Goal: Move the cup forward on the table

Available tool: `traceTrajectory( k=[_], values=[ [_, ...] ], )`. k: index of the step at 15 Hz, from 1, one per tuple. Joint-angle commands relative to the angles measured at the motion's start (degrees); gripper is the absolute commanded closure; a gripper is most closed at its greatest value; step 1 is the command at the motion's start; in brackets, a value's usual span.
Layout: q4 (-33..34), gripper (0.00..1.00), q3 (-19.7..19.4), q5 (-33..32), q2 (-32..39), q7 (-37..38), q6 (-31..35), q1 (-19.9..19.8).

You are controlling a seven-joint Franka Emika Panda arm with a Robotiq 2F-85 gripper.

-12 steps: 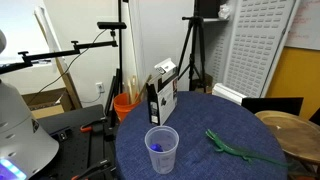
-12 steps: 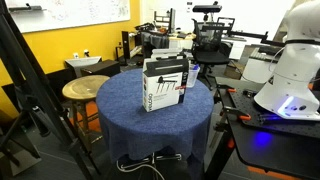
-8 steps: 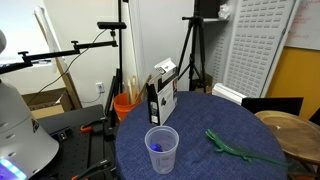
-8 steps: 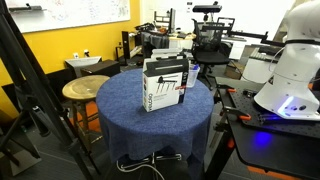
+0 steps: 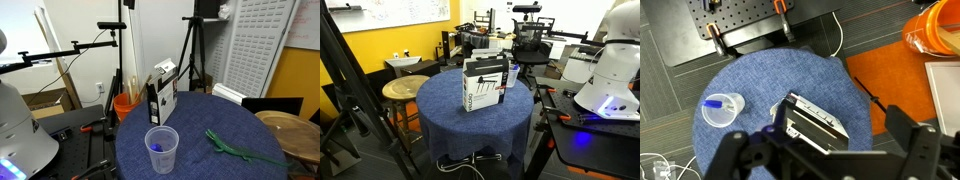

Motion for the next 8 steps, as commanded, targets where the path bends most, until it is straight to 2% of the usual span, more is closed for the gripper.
traceTrajectory(
  k=[1, 8],
  values=[
    [-4.5, 0.00, -2.3, -1.1, -0.3, -0.4, 5.0, -1.8],
    [-11.9, 0.00, -7.0, -3.1, 1.2, 0.6, 13.8, -6.1]
  ],
)
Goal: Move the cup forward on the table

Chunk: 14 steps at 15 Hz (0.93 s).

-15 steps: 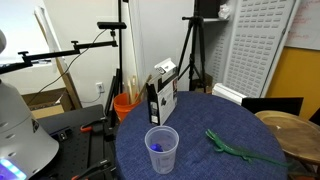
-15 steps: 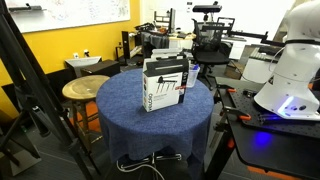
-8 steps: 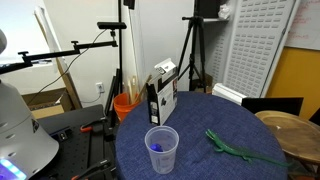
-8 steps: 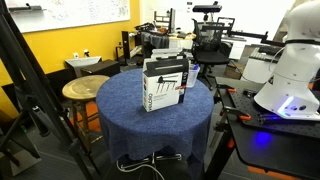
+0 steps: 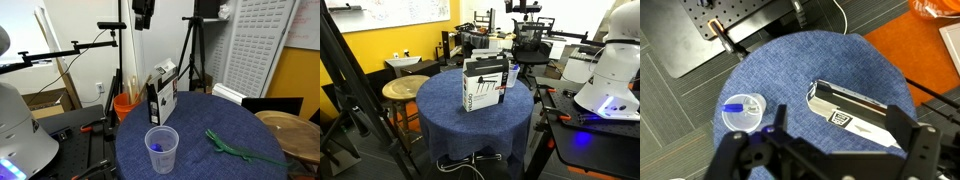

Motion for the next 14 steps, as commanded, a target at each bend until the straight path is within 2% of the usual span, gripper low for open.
traceTrajectory(
  k=[1, 7, 14],
  values=[
    [-3.6, 0.00, -1.5, -1.8, 0.8, 0.7, 5.1, -2.0],
    [-9.7, 0.00, -2.9, -6.9, 3.1, 2.2, 14.8, -4.7],
    [-14.5, 0.00, -6.3, -9.8, 6.2, 2.8, 19.5, -7.9]
  ],
)
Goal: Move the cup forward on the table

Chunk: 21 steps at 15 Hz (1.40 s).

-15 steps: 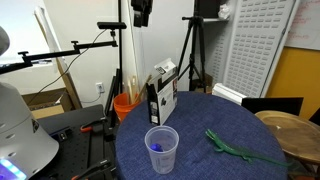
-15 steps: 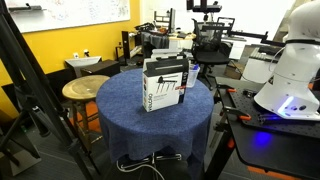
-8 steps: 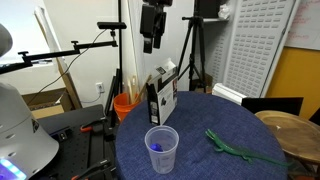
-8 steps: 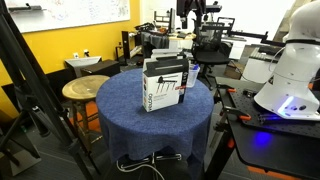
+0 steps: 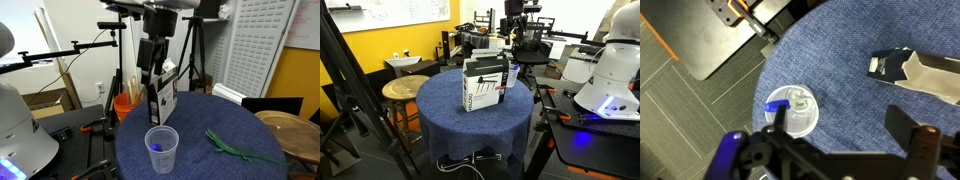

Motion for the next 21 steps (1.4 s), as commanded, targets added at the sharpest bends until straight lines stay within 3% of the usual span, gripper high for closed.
traceTrajectory(
  k=[1, 11, 21],
  values=[
    [-1.6, 0.00, -1.7, -2.4, 2.0, 2.1, 3.0, -1.8],
    [-3.6, 0.00, -3.9, -6.2, 11.8, 4.3, 13.6, -1.9],
    [-0.7, 0.00, -5.3, -8.0, 20.1, 8.1, 15.5, 1.1]
  ],
)
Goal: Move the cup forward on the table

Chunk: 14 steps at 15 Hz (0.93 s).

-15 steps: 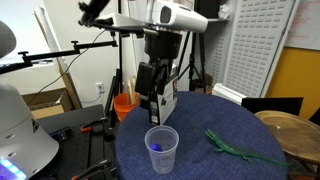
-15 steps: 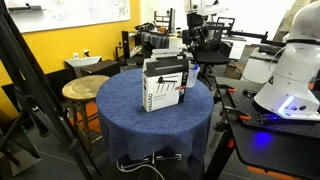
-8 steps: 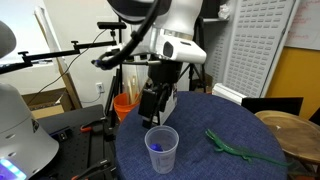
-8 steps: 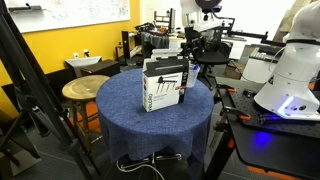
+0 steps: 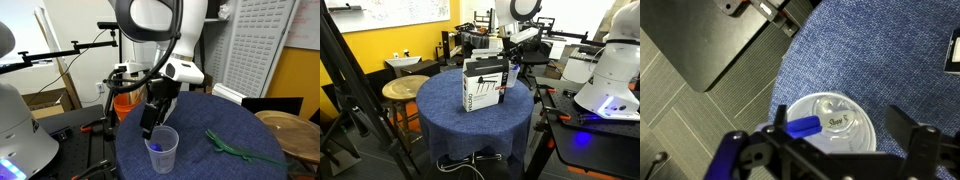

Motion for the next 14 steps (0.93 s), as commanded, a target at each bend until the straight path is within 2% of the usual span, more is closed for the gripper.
traceTrajectory(
  k=[1, 11, 13, 14],
  values=[
    [2.5, 0.00, -1.3, -1.1, 2.6, 2.8, 0.2, 2.2],
    [6.7, 0.00, -2.7, -0.7, 8.8, 3.7, -0.1, 4.7],
    [7.3, 0.26, -3.0, -0.5, 10.0, 3.7, -0.2, 5.3],
    [7.6, 0.34, -3.1, -0.4, 10.4, 3.7, -0.2, 5.6]
  ],
)
